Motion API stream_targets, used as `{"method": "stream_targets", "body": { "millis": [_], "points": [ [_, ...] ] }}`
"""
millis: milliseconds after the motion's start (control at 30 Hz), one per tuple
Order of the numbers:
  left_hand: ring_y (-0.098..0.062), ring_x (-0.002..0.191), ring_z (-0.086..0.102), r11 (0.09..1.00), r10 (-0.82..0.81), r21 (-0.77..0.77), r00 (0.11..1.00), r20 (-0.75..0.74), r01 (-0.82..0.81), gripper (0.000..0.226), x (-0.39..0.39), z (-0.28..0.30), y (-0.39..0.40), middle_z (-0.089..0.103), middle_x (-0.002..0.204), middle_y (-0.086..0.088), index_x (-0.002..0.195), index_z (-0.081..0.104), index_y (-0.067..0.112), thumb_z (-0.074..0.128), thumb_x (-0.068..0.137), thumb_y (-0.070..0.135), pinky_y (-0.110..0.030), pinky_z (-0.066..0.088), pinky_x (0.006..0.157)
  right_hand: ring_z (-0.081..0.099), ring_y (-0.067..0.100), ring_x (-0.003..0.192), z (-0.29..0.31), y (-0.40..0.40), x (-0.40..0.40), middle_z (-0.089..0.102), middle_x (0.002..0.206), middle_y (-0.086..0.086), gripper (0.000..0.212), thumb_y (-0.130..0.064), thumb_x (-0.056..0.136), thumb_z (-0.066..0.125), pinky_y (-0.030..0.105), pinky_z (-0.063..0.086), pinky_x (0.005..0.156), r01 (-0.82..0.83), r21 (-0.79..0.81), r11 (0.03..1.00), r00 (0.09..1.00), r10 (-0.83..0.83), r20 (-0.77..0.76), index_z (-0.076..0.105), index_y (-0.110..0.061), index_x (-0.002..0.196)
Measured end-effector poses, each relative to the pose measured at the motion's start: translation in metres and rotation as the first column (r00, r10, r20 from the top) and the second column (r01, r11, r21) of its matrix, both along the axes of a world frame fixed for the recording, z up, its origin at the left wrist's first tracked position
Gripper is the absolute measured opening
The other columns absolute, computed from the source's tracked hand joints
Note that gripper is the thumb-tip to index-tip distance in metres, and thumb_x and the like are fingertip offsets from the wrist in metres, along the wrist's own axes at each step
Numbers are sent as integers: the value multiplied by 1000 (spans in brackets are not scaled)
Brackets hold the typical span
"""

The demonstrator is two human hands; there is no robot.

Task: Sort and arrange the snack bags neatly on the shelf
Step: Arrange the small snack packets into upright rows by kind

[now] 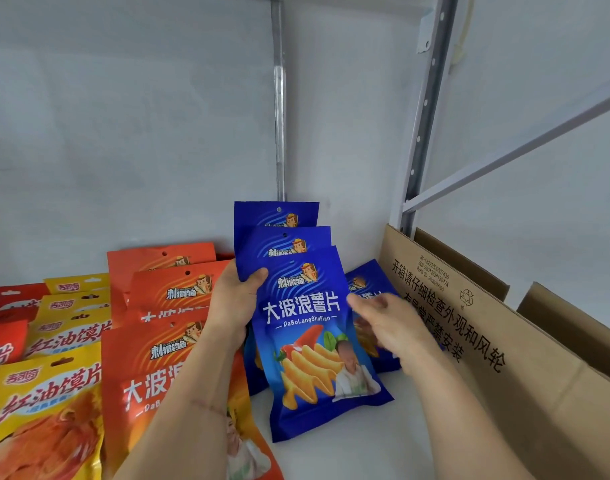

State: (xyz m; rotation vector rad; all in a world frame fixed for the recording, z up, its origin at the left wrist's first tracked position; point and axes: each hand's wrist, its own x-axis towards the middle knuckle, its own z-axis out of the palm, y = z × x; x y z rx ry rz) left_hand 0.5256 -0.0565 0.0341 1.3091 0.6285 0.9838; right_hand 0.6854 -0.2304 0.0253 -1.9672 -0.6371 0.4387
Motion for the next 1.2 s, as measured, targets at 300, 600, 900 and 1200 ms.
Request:
{"method": "stream_targets", "body": {
  "millis": [300,600,900,1200],
  "points": [
    [-24,86,76,1000,30,-6,999,-18,-30,28,2,-3,5,75,104,-6,120,59,18,67,94,24,-46,62,75,49,30,125,-15,10,23,47,140,9,65,-58,92,53,45,48,97,278,-289,916,903,-147,404,41,-17,140],
    [-22,84,76,999,53,-8,998,-18,-54,28,1,-3,4,75,103,-4,120,58,18,67,95,25,-39,61,68,65,27,101,-16,13,25,65,115,7,58,-57,83,68,38,54,75,334,-244,910,919,-258,299,48,-14,118],
    [-23,85,76,998,56,-18,998,-7,-56,26,2,-2,2,75,102,-4,119,58,19,66,95,25,-42,62,72,68,22,93,25,-21,17,69,110,3,45,-45,90,66,33,53,67,329,40,943,852,-315,418,50,-18,123],
    [-21,88,75,993,118,1,993,-9,-118,22,3,-2,0,74,103,-2,117,59,21,63,97,28,-37,60,67,64,19,106,62,-50,12,64,124,4,56,-46,89,65,31,51,70,276,199,940,824,-339,455,45,-16,132]
  ]
}}
